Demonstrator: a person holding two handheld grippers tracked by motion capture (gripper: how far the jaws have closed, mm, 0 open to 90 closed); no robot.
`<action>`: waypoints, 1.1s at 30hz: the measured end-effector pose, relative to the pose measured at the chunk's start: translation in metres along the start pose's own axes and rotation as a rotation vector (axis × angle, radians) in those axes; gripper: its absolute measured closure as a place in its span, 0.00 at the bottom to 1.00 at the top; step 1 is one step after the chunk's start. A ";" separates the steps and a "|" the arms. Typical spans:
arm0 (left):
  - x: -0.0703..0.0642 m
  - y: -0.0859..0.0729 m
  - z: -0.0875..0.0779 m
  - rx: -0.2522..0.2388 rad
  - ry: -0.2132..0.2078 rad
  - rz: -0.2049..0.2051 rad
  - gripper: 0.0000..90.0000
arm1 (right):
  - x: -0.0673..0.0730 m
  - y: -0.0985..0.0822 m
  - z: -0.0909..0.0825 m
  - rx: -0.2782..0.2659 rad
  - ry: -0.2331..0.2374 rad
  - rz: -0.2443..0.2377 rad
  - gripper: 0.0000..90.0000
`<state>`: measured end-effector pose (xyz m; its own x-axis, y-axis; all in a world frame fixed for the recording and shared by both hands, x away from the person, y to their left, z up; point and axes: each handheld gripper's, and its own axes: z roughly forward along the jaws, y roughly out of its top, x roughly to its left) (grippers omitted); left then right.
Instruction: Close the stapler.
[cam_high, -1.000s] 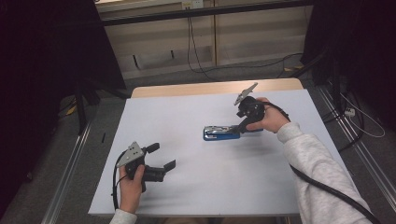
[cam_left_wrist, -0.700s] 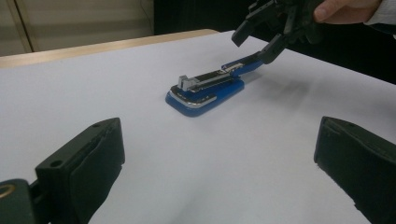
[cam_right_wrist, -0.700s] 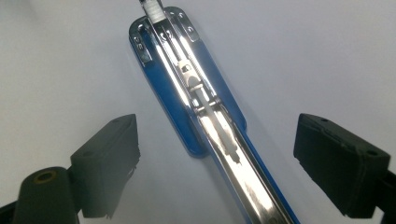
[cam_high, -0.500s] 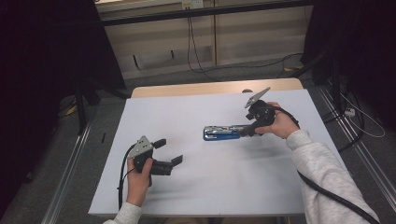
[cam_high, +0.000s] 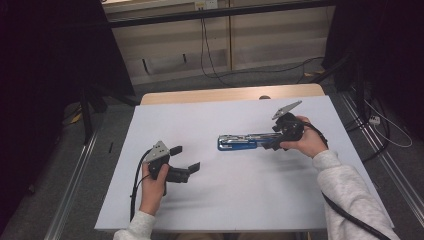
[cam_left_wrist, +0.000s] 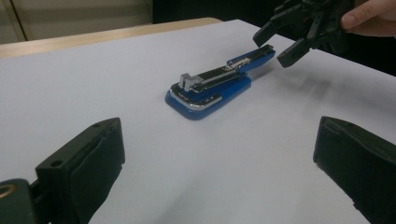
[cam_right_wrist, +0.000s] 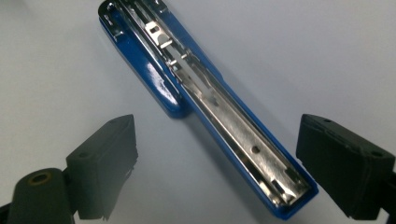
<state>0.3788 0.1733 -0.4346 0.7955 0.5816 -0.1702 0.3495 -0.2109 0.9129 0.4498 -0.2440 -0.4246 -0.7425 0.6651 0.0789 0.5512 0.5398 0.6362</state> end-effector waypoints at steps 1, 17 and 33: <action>0.000 0.000 0.000 0.000 0.000 0.000 0.02 | 0.000 0.000 0.000 0.000 0.000 0.000 0.13; 0.006 0.006 0.029 0.047 0.054 -0.028 0.04 | -0.001 -0.027 -0.026 -0.089 -0.071 0.061 0.12; 0.014 0.011 0.058 0.142 0.121 -0.026 0.36 | 0.001 -0.048 -0.025 -0.072 -0.099 0.094 0.28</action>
<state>0.4221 0.1333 -0.4488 0.7231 0.6765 -0.1393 0.4422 -0.2984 0.8458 0.4133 -0.2827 -0.4356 -0.6461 0.7603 0.0671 0.5850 0.4368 0.6833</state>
